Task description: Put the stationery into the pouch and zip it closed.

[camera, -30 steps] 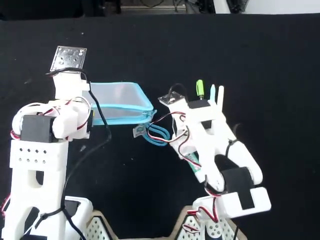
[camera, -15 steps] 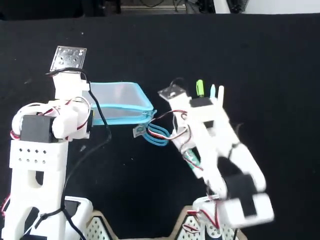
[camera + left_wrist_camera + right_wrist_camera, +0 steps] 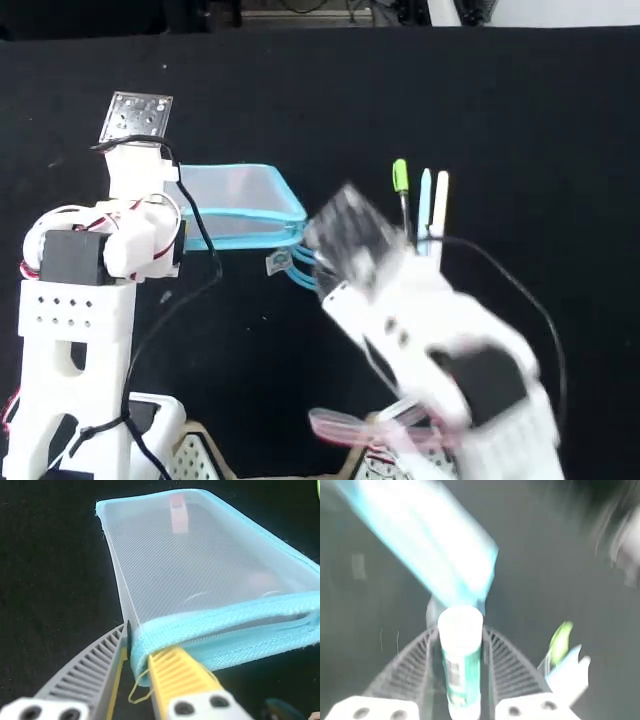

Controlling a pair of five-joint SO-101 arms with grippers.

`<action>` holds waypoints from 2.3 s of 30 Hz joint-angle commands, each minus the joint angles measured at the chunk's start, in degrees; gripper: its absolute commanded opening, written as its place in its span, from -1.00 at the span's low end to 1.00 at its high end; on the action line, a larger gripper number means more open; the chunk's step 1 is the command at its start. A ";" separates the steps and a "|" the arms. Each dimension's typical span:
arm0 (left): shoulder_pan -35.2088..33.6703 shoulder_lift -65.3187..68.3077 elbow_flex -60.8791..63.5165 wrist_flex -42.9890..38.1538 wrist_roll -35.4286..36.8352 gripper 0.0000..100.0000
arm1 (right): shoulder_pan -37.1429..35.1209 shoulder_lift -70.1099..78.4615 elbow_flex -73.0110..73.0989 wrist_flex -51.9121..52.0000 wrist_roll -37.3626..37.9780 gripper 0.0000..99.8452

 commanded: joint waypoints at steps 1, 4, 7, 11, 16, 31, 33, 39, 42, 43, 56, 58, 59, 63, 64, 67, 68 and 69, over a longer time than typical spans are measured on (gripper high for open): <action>0.92 -1.14 -1.27 0.35 0.26 -0.94 | -6.86 -11.91 4.70 -13.27 -3.69 -0.98; 0.92 -1.14 -1.27 0.35 0.26 -0.94 | -11.52 -18.07 10.77 -23.91 -9.14 -0.98; 0.92 -1.14 -1.19 0.44 0.26 -0.94 | -14.15 -21.93 17.10 -35.16 -10.02 -0.98; 0.92 -1.14 -1.19 0.44 0.26 -0.94 | -15.12 -23.43 26.24 -47.65 -10.02 -0.98; 0.92 -1.14 -1.19 0.44 0.26 -0.94 | -15.38 -23.43 36.26 -59.78 -10.02 -0.98; 1.54 -1.14 -1.19 0.53 0.26 -0.94 | -11.52 -23.34 55.96 -87.21 -10.02 -0.98; 1.54 -1.14 -1.19 0.53 0.26 -0.94 | -10.73 -23.34 55.96 -87.21 -10.02 -0.98; 1.63 -1.14 -1.71 1.85 0.26 -0.94 | -10.64 -23.34 57.19 -87.03 -10.02 -0.98; 1.63 -1.14 -1.80 2.37 0.26 -0.94 | -10.64 -23.25 58.42 -86.59 -10.02 -0.98; 1.63 -1.14 -1.80 2.37 0.26 -0.94 | -10.73 -22.99 58.42 -85.98 -10.11 -0.98; 4.44 -1.14 -1.71 2.55 0.09 -0.94 | -13.10 -8.22 51.47 -85.36 -10.46 -0.98; 4.44 -1.14 -1.71 2.46 0.09 -0.94 | -14.68 -4.00 48.84 -85.36 -10.46 -0.98; 4.44 -1.14 -1.71 2.37 0.09 -0.94 | -15.30 -2.24 47.52 -85.36 -10.46 -0.98; 4.44 -1.14 -1.71 2.37 0.09 -0.94 | -16.00 2.59 44.26 -85.36 -10.46 -0.97; 4.44 -1.14 -1.71 2.37 0.09 -0.94 | -16.00 2.95 44.00 -85.36 -10.46 -0.97; 4.44 -1.14 -1.71 2.37 0.00 -0.94 | -16.00 3.12 44.18 -85.27 -10.55 -0.90; 4.44 -1.14 -1.71 2.29 0.00 -0.94 | -16.00 3.12 44.35 -84.92 -10.55 -0.84; 4.44 -1.14 -1.71 2.20 0.00 -0.94 | -16.00 3.12 44.35 -83.69 -10.55 -0.78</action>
